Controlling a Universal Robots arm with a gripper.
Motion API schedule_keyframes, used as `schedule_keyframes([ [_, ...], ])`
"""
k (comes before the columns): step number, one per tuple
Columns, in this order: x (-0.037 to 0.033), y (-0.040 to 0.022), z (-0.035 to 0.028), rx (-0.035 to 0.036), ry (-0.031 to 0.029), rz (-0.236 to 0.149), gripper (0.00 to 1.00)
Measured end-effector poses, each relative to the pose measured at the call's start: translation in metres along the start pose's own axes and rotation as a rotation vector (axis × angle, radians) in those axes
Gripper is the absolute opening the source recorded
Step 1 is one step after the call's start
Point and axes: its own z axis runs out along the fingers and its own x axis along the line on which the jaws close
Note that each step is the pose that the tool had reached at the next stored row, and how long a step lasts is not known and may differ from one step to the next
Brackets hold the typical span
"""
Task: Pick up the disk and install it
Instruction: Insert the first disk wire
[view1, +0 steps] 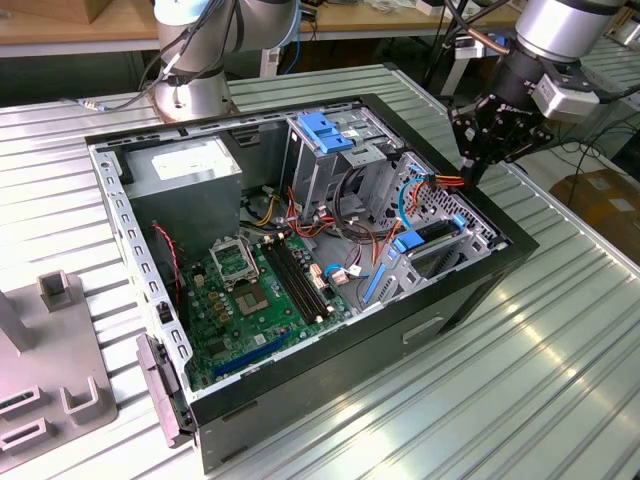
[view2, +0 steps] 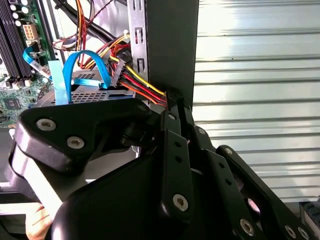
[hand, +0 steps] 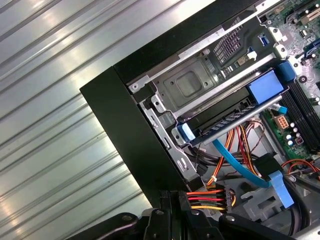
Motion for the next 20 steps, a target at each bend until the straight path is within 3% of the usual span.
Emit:
schedule_keyframes([
  [5, 0.0005, -0.0003, -0.0035, -0.0025, 0.0015, 0.003, 0.17],
  [8, 0.0005, -0.0003, -0.0038, -0.0037, 0.0021, 0.026, 0.17],
  [15, 0.0002, -0.0002, -0.0037, -0.004, 0.0022, 0.033, 0.17],
  [20, -0.0071, 0.0044, -0.004, -0.0048, 0.0026, 0.05, 0.17],
])
